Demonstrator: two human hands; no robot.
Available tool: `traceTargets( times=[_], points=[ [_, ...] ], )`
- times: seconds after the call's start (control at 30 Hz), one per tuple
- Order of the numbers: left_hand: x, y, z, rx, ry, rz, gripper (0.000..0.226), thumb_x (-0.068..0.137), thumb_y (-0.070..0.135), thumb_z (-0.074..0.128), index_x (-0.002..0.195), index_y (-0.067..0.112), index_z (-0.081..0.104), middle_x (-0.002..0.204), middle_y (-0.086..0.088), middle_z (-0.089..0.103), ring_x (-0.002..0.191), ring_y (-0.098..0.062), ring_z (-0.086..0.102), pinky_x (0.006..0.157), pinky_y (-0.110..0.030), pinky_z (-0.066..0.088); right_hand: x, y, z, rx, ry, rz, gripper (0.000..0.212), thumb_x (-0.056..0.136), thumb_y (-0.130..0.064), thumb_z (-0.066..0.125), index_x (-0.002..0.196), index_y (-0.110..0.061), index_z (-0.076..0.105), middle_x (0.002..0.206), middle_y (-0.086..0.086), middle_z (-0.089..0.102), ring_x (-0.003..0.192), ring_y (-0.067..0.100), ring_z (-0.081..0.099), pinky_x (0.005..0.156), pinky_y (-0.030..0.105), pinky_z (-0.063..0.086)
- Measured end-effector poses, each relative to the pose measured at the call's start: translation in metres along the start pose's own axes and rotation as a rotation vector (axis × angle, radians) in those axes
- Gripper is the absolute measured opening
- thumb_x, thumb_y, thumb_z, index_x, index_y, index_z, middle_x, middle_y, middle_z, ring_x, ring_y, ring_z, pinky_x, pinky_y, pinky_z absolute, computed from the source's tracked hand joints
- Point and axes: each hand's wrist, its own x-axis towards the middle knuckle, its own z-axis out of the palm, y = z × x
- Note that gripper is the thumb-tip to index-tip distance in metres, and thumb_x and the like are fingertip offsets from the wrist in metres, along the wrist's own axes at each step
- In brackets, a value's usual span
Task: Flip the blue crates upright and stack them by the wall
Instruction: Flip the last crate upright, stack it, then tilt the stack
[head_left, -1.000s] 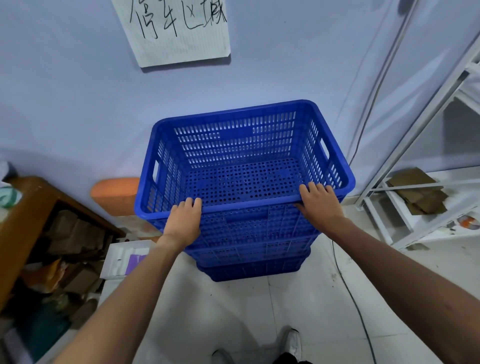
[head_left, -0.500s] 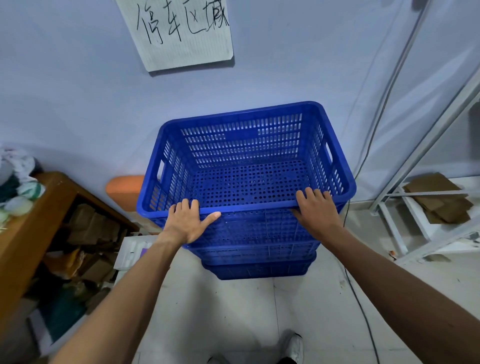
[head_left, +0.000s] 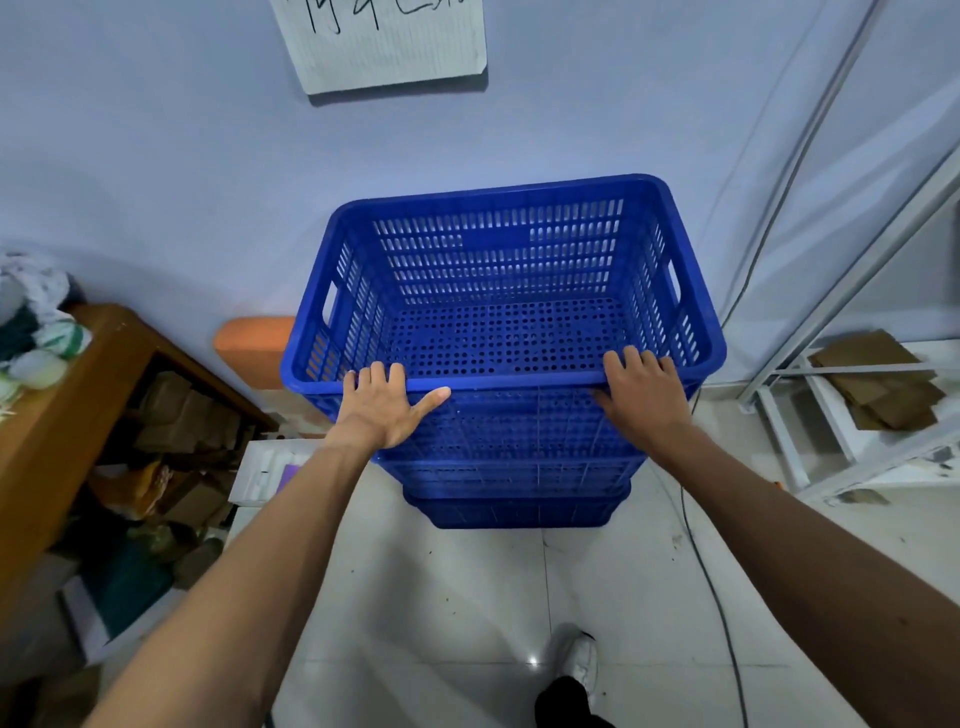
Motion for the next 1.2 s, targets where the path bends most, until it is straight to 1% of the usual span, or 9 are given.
traceTargets(
  times=[0.1,0.17,0.23,0.4,0.63,0.83,0.97,1.1,1.2],
  points=[
    [-0.004,-0.004,0.002,-0.092,-0.042,0.024,0.101,0.082,0.086,0.007,0.157,0.02,0.021,0.167,-0.008,0.013,0.154,-0.027,0.007,0.124,-0.051,0.004,-0.001,-0.001,-0.003,-0.001,-0.011,0.013,0.043,0.094,-0.046,0.055,0.115,-0.009,0.051,0.106,0.012,0.057,0.097,0.034,0.056,0.088,0.046,0.043],
    [-0.009,-0.008,0.001,-0.138,-0.067,0.073,0.092,0.087,0.082,0.011,0.16,0.027,0.004,0.168,0.0,-0.01,0.155,-0.02,-0.009,0.124,-0.049,-0.002,-0.002,-0.002,-0.006,-0.019,-0.032,0.022,0.046,0.095,-0.048,0.051,0.119,-0.009,0.049,0.108,0.012,0.056,0.1,0.034,0.055,0.089,0.046,0.043],
    [-0.019,-0.014,0.001,-0.137,-0.061,0.118,0.09,0.088,0.081,0.012,0.159,0.029,-0.004,0.167,0.003,-0.016,0.154,-0.018,-0.013,0.124,-0.049,-0.002,-0.004,-0.006,-0.01,-0.024,-0.072,0.047,0.049,0.096,-0.049,0.047,0.124,-0.008,0.046,0.114,0.014,0.055,0.106,0.035,0.053,0.093,0.046,0.041],
    [-0.041,-0.038,-0.005,-0.121,-0.1,0.171,0.087,0.087,0.081,0.013,0.159,0.034,-0.003,0.168,0.004,-0.009,0.155,-0.019,-0.006,0.124,-0.051,0.002,-0.013,-0.026,-0.026,-0.06,-0.189,0.152,0.055,0.1,-0.05,0.037,0.134,-0.008,0.04,0.134,0.018,0.047,0.125,0.037,0.044,0.108,0.051,0.032],
    [-0.041,-0.087,-0.021,-0.097,-0.219,0.121,0.087,0.087,0.082,0.014,0.159,0.035,0.003,0.168,0.006,-0.002,0.155,-0.019,0.001,0.124,-0.049,0.008,-0.014,-0.039,-0.039,-0.058,-0.279,0.206,0.057,0.101,-0.05,0.038,0.142,-0.011,0.036,0.145,0.016,0.039,0.134,0.037,0.038,0.112,0.051,0.029],
    [-0.047,-0.086,0.025,-0.277,0.025,0.184,0.086,0.091,0.074,0.03,0.159,0.03,0.002,0.169,0.001,-0.004,0.155,-0.022,-0.009,0.124,-0.048,0.011,-0.006,-0.056,-0.011,-0.068,-0.118,0.153,0.055,0.097,-0.051,0.045,0.126,-0.005,0.042,0.131,0.019,0.047,0.126,0.04,0.041,0.112,0.056,0.024],
    [-0.047,-0.079,0.041,-0.302,0.145,0.183,0.089,0.092,0.072,0.037,0.16,0.027,0.001,0.168,-0.002,-0.007,0.154,-0.022,-0.012,0.123,-0.045,0.012,-0.001,-0.054,-0.004,-0.057,-0.025,0.089,0.051,0.096,-0.05,0.047,0.114,-0.003,0.046,0.119,0.02,0.052,0.115,0.04,0.048,0.109,0.056,0.03],
    [-0.052,-0.073,0.056,-0.297,0.285,0.168,0.084,0.095,0.067,0.035,0.16,0.023,0.005,0.169,-0.002,-0.004,0.155,-0.02,-0.007,0.123,-0.043,0.013,-0.006,-0.05,0.003,-0.014,0.038,0.042,0.058,0.093,-0.05,0.052,0.128,-0.004,0.046,0.127,0.016,0.051,0.122,0.037,0.045,0.114,0.053,0.026],
    [-0.071,-0.053,0.072,-0.228,0.328,0.372,0.073,0.1,0.057,0.034,0.16,0.021,0.011,0.169,0.0,0.0,0.155,-0.016,0.0,0.124,-0.045,0.019,-0.013,-0.05,0.006,0.034,0.062,-0.044,0.07,0.093,-0.042,0.056,0.146,-0.002,0.035,0.151,0.015,0.039,0.141,0.033,0.033,0.12,0.05,0.018]
  ],
)
